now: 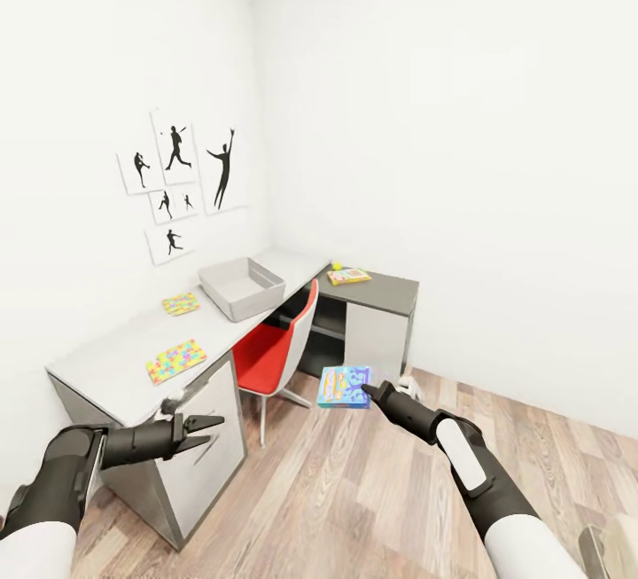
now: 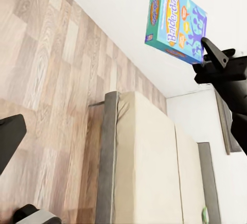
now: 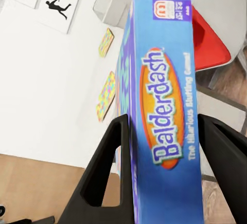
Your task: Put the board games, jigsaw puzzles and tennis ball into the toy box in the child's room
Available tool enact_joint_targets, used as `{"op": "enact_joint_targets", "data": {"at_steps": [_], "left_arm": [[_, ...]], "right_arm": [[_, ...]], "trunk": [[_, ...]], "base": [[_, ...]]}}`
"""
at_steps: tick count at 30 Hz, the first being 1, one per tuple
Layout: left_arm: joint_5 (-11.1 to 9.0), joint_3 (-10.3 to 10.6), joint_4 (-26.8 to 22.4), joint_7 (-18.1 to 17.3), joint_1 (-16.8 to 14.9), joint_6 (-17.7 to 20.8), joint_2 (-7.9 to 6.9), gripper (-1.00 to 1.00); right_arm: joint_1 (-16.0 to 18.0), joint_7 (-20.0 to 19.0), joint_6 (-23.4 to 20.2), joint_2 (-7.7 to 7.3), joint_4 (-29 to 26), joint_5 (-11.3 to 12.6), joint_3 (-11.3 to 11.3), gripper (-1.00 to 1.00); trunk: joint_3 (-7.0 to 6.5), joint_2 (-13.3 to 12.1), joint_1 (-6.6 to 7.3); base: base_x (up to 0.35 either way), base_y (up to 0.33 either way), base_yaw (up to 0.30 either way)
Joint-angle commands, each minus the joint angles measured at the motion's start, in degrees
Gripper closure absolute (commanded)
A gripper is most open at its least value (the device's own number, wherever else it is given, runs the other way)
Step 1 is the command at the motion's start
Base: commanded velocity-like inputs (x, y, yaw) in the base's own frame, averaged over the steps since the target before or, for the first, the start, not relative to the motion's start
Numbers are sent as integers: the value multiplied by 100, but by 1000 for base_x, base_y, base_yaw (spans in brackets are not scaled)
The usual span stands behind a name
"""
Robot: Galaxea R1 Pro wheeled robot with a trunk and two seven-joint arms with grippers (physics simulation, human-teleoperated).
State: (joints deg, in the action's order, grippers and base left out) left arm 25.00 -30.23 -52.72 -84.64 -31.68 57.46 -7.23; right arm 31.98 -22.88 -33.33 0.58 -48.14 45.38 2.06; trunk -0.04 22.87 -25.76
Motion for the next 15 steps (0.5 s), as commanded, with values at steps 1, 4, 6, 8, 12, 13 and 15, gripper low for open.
{"op": "enact_joint_targets", "data": {"at_steps": [1, 4, 6, 8, 12, 13, 15], "left_arm": [[63, -12, -1, -53, -5, 60, 3, -100], [65, -11, -1, -53, -5, 60, 5, -100], [70, -12, -1, -53, -5, 57, 5, -100], [73, -12, -1, -53, -5, 55, 7, -100], [75, -12, -1, -53, -5, 54, 7, -100], [75, -14, -1, -53, -5, 54, 7, -100], [75, -15, 0, -53, -5, 54, 8, -100]], "right_arm": [[1, -6, -50, 4, -2, 49, 23, 100], [1, -6, -51, 4, -2, 49, 23, 100], [1, -6, -51, 3, -2, 50, 23, 100], [1, -6, -51, 3, -2, 50, 23, 100], [1, -6, -50, 3, -2, 48, 23, 100], [1, -6, -50, 3, -1, 48, 23, 100], [1, -6, -49, 3, 3, 49, 23, 100]], "trunk": [[2, 5, -2], [2, 5, -2], [2, 5, -2], [2, 5, -2], [2, 5, -2], [2, 5, -2], [2, 5, -2]], "base": [[0, 0, 284], [0, 0, 283], [0, 0, 283], [0, 0, 283], [0, 0, 280], [0, 0, 277], [0, 0, 276]]}}
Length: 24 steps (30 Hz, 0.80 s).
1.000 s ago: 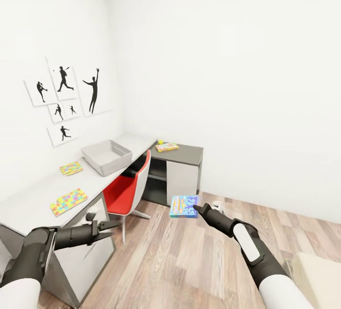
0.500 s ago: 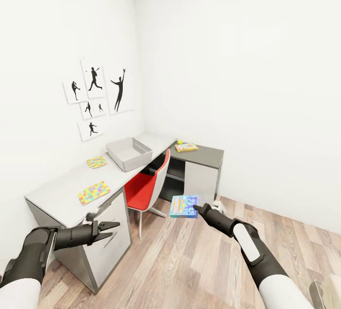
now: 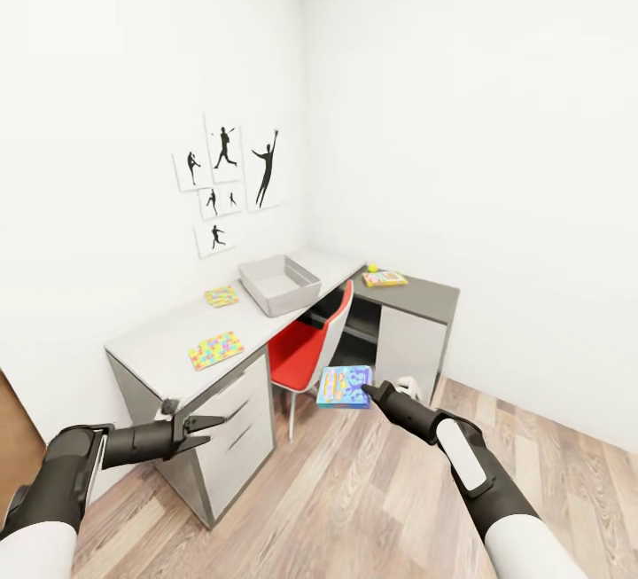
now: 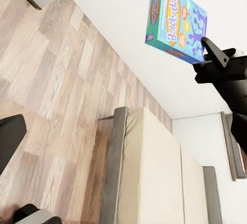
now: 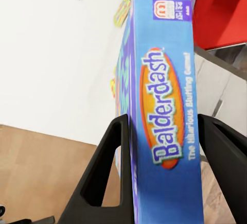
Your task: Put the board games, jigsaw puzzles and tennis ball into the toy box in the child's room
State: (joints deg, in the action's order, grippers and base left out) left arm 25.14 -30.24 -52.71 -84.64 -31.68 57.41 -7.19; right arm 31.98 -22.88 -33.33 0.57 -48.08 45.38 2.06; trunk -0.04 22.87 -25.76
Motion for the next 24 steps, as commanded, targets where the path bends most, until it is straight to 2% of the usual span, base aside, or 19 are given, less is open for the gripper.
{"op": "enact_joint_targets", "data": {"at_steps": [1, 14, 24], "left_arm": [[61, -11, -2, -53, -5, 60, 2, -100], [61, -8, 21, -41, -5, 60, 20, -100], [15, -8, 24, 221, -5, 60, 93, -100]], "right_arm": [[1, -6, -47, 5, -1, 49, 23, 100], [1, 3, -46, 7, 1, 50, 23, 100], [1, 3, -48, 5, 1, 50, 23, 100]], "trunk": [[2, 4, -2], [2, 4, -2], [2, 4, -2]], "base": [[0, 0, 274], [0, 0, 270], [0, 0, 260]]}}
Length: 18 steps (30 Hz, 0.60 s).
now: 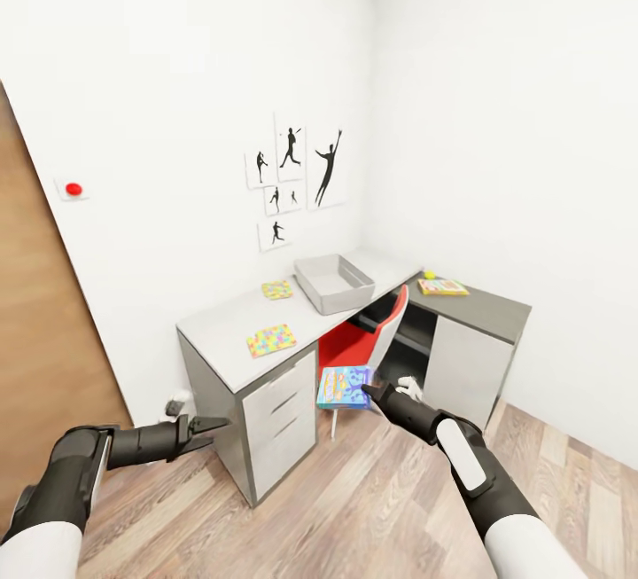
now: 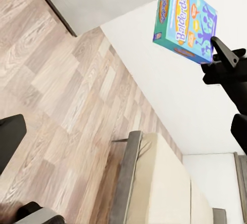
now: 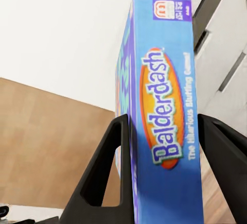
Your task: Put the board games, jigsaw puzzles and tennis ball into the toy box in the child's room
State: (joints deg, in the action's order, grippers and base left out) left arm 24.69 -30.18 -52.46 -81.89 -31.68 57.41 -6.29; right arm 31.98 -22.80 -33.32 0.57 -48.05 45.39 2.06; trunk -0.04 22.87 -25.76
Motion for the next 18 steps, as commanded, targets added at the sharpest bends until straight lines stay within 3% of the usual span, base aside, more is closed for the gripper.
{"op": "enact_joint_targets", "data": {"at_steps": [1, 18], "left_arm": [[58, -14, -1, -48, -5, 60, 4, -100], [54, -14, -1, -38, -5, 60, 5, -100]], "right_arm": [[2, -5, -49, 5, -3, 49, 23, 100], [3, -5, -44, 5, -3, 49, 33, 100]], "trunk": [[2, 5, -2], [2, 5, -2]], "base": [[0, 0, 254], [0, 0, 244]]}}
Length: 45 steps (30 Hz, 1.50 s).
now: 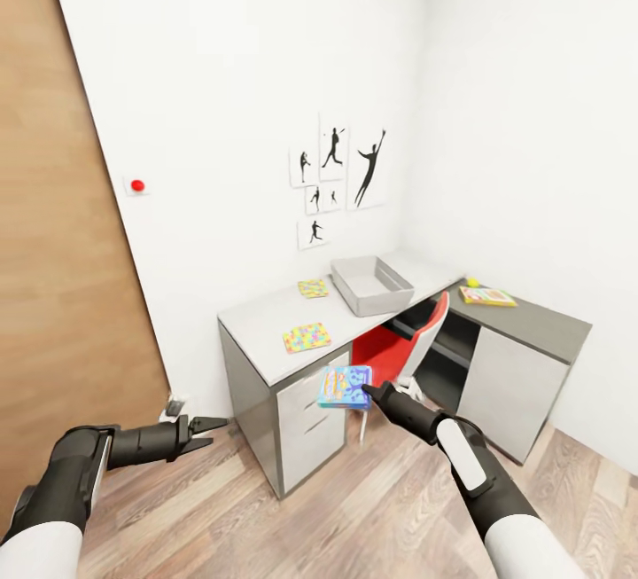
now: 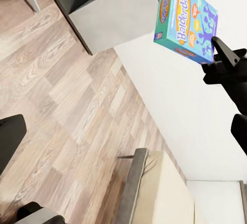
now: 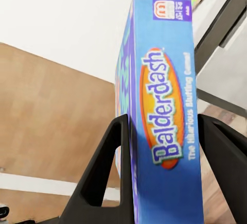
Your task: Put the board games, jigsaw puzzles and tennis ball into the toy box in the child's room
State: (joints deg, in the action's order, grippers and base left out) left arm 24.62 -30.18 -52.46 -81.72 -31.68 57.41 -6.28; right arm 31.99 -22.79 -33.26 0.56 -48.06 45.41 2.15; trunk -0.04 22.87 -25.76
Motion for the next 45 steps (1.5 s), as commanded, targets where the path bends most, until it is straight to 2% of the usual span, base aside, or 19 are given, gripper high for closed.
{"op": "enact_joint_targets", "data": {"at_steps": [1, 9, 16, 30, 36, 45], "left_arm": [[60, -14, -1, -55, -5, 60, 4, -100], [60, -17, -1, -55, -5, 60, 4, -100], [60, -23, -1, -55, -5, 60, 4, -100], [60, -30, -1, -55, -5, 60, -4, -100], [55, -49, -1, -55, -5, 60, -7, -100], [53, -51, -1, -55, -5, 60, -14, -100]], "right_arm": [[1, -6, -49, 5, -2, 46, 31, 100], [0, -14, -29, -2, -8, 41, 58, 100], [0, -24, 289, -3, -5, 47, 50, 100], [0, -37, 301, -4, -53, 43, 57, 100], [0, -45, 311, -65, -55, 38, 55, 100], [2, -4, 272, -77, -54, 30, 57, 100]], "trunk": [[2, 5, -2], [2, 5, -2], [2, 5, -2], [2, 5, -2], [2, 5, -2], [2, 5, -2]], "base": [[0, 0, 240], [0, 0, 204], [0, 0, 21], [0, 0, 0], [0, 0, 0], [0, 0, 0]]}}
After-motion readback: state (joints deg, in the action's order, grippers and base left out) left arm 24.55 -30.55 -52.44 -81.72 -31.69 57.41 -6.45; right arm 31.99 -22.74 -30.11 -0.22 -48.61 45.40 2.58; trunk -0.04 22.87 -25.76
